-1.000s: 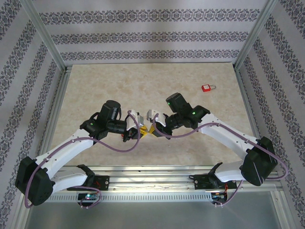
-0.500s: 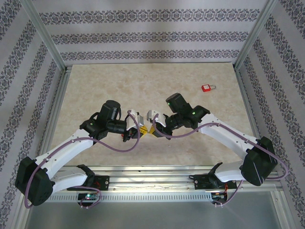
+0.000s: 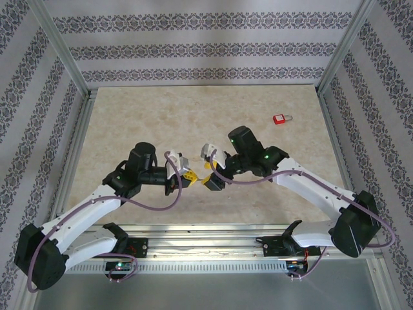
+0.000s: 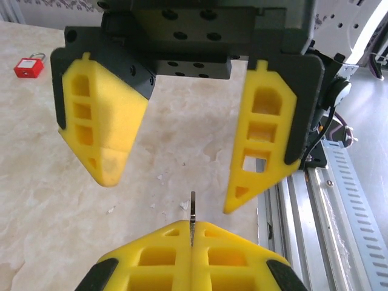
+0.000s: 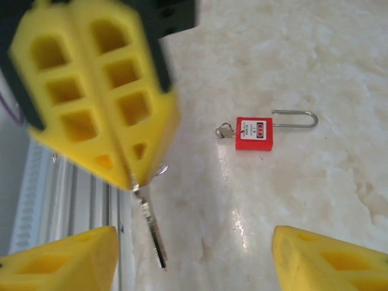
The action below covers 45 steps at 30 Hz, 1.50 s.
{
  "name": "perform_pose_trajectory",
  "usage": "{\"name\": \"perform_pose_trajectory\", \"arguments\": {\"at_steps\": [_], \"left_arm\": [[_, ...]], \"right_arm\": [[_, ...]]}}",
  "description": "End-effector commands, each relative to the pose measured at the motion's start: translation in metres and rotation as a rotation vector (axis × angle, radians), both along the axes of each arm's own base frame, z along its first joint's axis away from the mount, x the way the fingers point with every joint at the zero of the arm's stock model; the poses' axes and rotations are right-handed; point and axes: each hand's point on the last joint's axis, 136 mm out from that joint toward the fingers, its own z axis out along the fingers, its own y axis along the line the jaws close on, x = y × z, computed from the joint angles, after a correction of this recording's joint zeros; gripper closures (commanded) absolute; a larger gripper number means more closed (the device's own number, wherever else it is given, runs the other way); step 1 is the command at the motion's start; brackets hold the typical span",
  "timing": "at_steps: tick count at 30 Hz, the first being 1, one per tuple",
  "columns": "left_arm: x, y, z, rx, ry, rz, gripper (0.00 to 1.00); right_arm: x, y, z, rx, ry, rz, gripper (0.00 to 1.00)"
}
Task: Unlock with the key
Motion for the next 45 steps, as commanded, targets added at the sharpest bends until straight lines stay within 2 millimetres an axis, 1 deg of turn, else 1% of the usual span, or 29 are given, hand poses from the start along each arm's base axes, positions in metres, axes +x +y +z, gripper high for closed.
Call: {"name": "perform_pose_trajectory", "arguments": {"at_steps": [1, 3, 5, 6, 8, 11, 14, 18, 23, 25, 27, 30, 32, 36, 40, 42, 45], "left_arm": [[0.013, 0.004, 0.029, -0.102, -0.04, 0.106, 1.0], [0.019, 0.01, 0.037, -0.134, -0.062, 0.18, 1.0], [0.018, 0.014, 0.042, -0.156, -0.068, 0.214, 1.0], [0.02, 0.016, 0.043, -0.159, -0.068, 0.245, 1.0], [0.021, 0.02, 0.038, -0.148, -0.057, 0.285, 1.0], [0.023, 0.021, 0.031, -0.117, -0.042, 0.329, 1.0], [0.024, 0.02, 0.033, -0.124, -0.047, 0.351, 1.0], [0.022, 0.017, 0.036, -0.156, -0.069, 0.365, 1.0], [0.02, 0.012, 0.031, -0.141, -0.102, 0.378, 1.0], [0.019, 0.01, 0.032, -0.146, -0.122, 0.376, 1.0], [0.019, 0.009, 0.036, -0.16, -0.15, 0.383, 1.0], [0.02, 0.006, 0.043, -0.194, -0.17, 0.387, 1.0], [0.02, 0.004, 0.046, -0.2, -0.181, 0.38, 1.0], [0.021, 0.001, 0.054, -0.21, -0.23, 0.38, 1.0], [0.022, 0.002, 0.061, -0.229, -0.269, 0.385, 1.0], [0.019, 0.001, 0.067, -0.244, -0.28, 0.376, 1.0], [0.014, 0.0, 0.071, -0.255, -0.277, 0.351, 1.0]], "right_arm": [[0.042, -0.014, 0.026, 0.037, 0.076, -0.275, 0.26], [0.065, -0.031, 0.032, 0.038, 0.141, -0.436, 0.24], [0.085, -0.052, 0.036, 0.052, 0.217, -0.594, 0.21], [0.093, -0.063, 0.036, 0.061, 0.255, -0.669, 0.19], [0.104, -0.083, 0.035, 0.08, 0.304, -0.794, 0.15], [0.116, -0.111, 0.026, 0.072, 0.339, -0.956, 0.12], [0.128, -0.139, 0.016, 0.066, 0.364, -1.099, 0.11], [0.145, -0.184, 0.002, 0.082, 0.414, -1.294, 0.11], [0.166, -0.23, -0.016, 0.035, 0.428, -1.459, 0.1], [0.176, -0.247, -0.026, 0.009, 0.453, -1.519, 0.11], [0.191, -0.264, -0.037, -0.017, 0.474, -1.579, 0.1], [0.215, -0.282, -0.052, -0.034, 0.526, -1.639, 0.1], [0.233, -0.295, -0.06, -0.063, 0.53, -1.686, 0.1], [0.263, -0.318, -0.087, -0.068, 0.625, -1.775, 0.11], [0.288, -0.331, -0.111, -0.098, 0.66, -1.838, 0.11], [0.299, -0.335, -0.124, -0.099, 0.693, -1.861, 0.11], [0.314, -0.339, -0.137, -0.106, 0.712, -1.893, 0.1]]}}
